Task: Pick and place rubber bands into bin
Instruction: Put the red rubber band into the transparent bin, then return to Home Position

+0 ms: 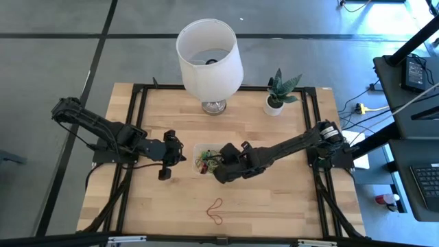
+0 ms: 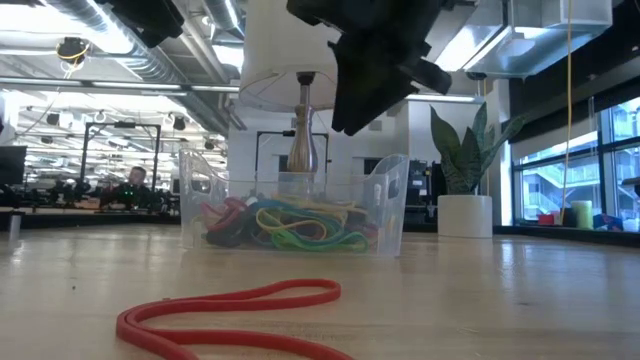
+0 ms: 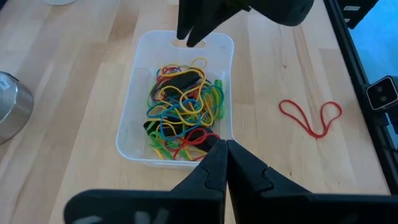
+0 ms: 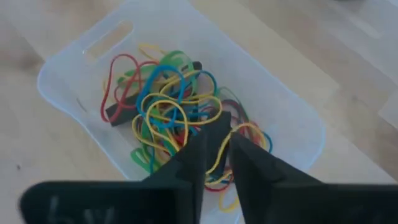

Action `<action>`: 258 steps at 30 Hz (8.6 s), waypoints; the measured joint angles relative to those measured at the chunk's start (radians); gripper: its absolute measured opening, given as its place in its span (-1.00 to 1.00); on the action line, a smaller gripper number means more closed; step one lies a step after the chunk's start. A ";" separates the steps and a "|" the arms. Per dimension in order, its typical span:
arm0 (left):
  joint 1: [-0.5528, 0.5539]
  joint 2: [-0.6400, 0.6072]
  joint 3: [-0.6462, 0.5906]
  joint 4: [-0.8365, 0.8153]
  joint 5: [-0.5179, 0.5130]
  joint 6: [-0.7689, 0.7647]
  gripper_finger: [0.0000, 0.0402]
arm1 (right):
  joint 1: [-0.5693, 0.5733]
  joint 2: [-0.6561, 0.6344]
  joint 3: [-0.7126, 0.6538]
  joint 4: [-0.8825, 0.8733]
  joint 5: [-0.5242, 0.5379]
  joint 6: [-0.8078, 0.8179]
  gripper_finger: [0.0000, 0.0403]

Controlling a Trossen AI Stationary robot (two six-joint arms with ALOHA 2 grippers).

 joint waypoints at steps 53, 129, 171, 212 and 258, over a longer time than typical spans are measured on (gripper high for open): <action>-0.156 0.901 0.582 -0.047 0.051 -0.445 -0.37 | 0.512 -1.095 -1.084 0.170 -0.036 0.032 -0.90; -0.188 1.001 0.580 0.008 0.124 -0.354 -0.44 | 0.513 -1.157 -1.113 0.223 0.021 -0.026 -0.90; -0.189 0.898 0.577 -0.044 -0.137 -0.250 -0.99 | 0.513 -1.156 -1.113 0.217 0.021 -0.053 -0.90; 0.086 0.626 0.322 -0.073 -0.120 -0.211 -0.60 | 0.513 -1.157 -1.113 0.218 0.030 -0.086 -0.90; 0.470 -0.932 -0.743 0.504 0.134 0.261 -0.99 | 0.188 -1.157 -1.113 0.452 0.151 -0.027 -0.90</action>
